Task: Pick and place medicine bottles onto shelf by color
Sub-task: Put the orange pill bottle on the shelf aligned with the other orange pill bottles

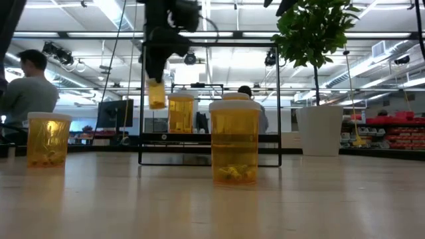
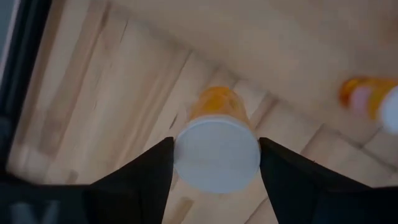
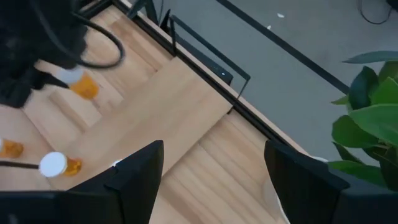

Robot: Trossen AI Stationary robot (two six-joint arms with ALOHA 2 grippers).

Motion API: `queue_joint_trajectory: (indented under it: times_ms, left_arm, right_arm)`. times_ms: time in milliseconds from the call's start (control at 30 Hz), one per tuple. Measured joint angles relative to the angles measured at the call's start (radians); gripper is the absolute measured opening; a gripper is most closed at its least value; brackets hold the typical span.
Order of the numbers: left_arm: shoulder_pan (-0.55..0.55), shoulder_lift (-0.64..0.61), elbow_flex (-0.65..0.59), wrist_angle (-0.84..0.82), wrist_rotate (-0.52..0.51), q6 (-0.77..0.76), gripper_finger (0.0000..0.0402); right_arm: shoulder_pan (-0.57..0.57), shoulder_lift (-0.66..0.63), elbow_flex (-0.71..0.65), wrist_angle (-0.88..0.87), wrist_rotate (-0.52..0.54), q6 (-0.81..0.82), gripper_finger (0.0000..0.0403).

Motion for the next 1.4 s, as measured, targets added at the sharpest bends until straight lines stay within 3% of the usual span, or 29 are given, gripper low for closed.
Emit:
queue_joint_trajectory:
  times_ms: [267, 667, 1400]
  left_arm:
    - [-0.114, 0.14, 0.169, -0.006, -0.02, -0.021, 0.0223]
    - [-0.215, 0.178, 0.174, 0.037, -0.021, -0.064, 0.023]
    - [-0.212, 0.294, 0.173, 0.067, -0.035, -0.027, 0.0231]
  right_arm:
    - [-0.003, -0.054, 0.0, 0.0, -0.003, 0.0, 0.0287]
    - [-0.003, -0.115, 0.0, 0.0, -0.003, -0.001, 0.0287]
    - [-0.003, -0.117, 0.0, 0.0, -0.034, -0.005, 0.0287]
